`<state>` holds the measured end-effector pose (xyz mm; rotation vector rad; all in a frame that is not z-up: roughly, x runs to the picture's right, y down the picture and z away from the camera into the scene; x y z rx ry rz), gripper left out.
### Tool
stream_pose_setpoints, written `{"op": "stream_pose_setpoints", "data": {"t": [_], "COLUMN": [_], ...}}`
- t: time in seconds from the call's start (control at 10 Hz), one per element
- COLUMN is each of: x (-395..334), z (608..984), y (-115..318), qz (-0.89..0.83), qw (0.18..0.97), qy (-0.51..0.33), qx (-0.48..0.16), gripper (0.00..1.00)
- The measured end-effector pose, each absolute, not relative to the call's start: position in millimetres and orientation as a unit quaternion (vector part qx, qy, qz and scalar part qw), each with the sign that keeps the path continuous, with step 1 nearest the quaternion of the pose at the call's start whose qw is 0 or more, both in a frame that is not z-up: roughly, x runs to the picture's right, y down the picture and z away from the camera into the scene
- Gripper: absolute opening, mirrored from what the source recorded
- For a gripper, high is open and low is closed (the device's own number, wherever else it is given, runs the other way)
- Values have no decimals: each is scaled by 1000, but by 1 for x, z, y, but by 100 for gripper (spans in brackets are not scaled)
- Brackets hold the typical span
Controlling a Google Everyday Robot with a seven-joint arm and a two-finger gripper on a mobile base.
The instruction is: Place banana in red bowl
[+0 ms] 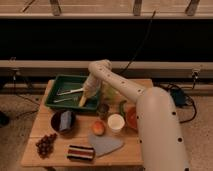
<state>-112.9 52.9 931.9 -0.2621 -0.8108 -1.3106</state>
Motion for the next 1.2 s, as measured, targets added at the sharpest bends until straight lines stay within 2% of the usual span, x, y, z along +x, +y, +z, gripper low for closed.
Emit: {"op": "stream_pose_setpoints", "data": {"t": [0.5, 0.6, 0.7, 0.9, 1.1, 1.2], "x": [-95, -90, -89, -89, -91, -92], "z": [926, 924, 924, 922, 921, 922], "y": [44, 42, 42, 43, 44, 46], "qz": [-590, -589, -589, -589, -589, -587], "qw": [717, 718, 719, 718, 717, 718], "qy": [-351, -349, -348, -348, -350, -351], "qx": [-121, -122, -123, -127, -129, -131], "gripper": [5, 13, 16, 42, 60, 72]}}
